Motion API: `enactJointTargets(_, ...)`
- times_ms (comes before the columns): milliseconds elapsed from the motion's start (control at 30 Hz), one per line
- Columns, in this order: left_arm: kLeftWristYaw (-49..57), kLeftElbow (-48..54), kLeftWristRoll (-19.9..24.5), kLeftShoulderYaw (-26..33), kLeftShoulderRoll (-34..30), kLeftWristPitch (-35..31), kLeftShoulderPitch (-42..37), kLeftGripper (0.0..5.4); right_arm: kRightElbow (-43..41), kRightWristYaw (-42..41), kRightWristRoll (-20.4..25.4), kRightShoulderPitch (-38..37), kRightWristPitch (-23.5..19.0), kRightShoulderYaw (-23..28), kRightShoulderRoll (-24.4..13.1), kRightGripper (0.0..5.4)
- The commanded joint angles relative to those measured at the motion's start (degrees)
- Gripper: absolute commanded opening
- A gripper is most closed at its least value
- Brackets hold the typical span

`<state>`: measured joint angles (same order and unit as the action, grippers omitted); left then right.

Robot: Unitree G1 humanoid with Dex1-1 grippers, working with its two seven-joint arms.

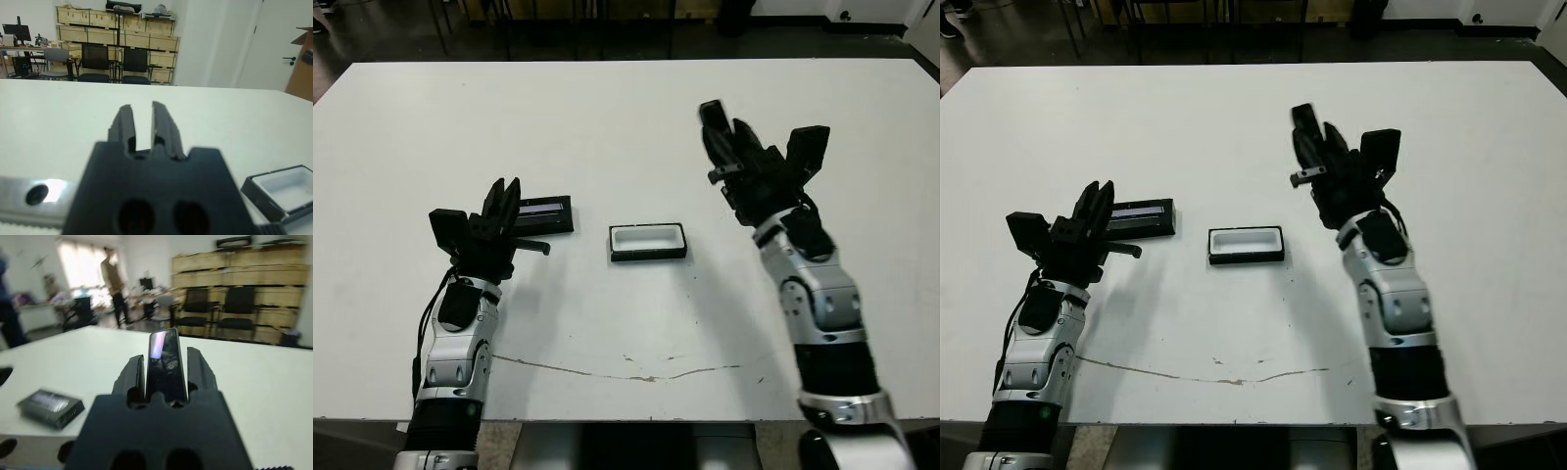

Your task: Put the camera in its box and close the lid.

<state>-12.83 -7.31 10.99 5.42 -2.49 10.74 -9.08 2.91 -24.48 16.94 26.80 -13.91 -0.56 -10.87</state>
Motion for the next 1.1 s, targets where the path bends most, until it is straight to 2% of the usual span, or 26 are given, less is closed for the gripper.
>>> enactJointTargets(33, 0.47, -0.90, -0.65, 0.02, -0.37, -0.08, 0.76, 0.00, 5.69, -8.45, 0.70, 3.13, 0.68, -0.75, -3.46, 0.75)
enactJointTargets(167, 0.96, -0.76, -1.29, -0.16, -0.33, -0.14, 0.85, 0.00, 12.87, -17.81, -0.35, 8.16, 0.54, -2.20, -7.20, 0.74)
enactJointTargets(333, 1.14, -0.89, -1.36, -0.26, -0.03, 0.26, 0.98, 0.00, 22.71, -28.57, -2.97, 14.80, 4.75, -5.00, -10.15, 0.74)
enactJointTargets(467, 1.63, -0.74, -1.80, -0.43, 0.01, 0.22, 1.23, 0.00, 28.55, -33.88, -6.79, 19.38, 8.21, -7.75, -11.53, 0.74)
enactJointTargets(667, 2.34, -0.09, -2.79, -0.81, -0.15, 0.13, 1.80, 0.00, 37.26, -43.83, -10.15, 25.45, 8.93, -11.44, -11.51, 0.74)
enactJointTargets(733, 2.31, 0.16, -2.66, -0.87, -0.08, -0.14, 1.96, 0.00, 38.65, -46.33, -11.96, 27.16, 7.97, -13.38, -11.46, 0.74)
enactJointTargets(833, 2.31, 0.38, -2.34, -0.94, 0.07, -0.52, 2.07, 0.00, 40.62, -50.14, -14.99, 29.42, 9.26, -16.42, -11.24, 0.74)
enactJointTargets(1100, 2.85, 1.17, -2.34, -1.14, 0.25, -1.13, 2.57, 0.00, 44.33, -58.23, -19.21, 33.06, 6.46, -21.58, -8.48, 0.74)
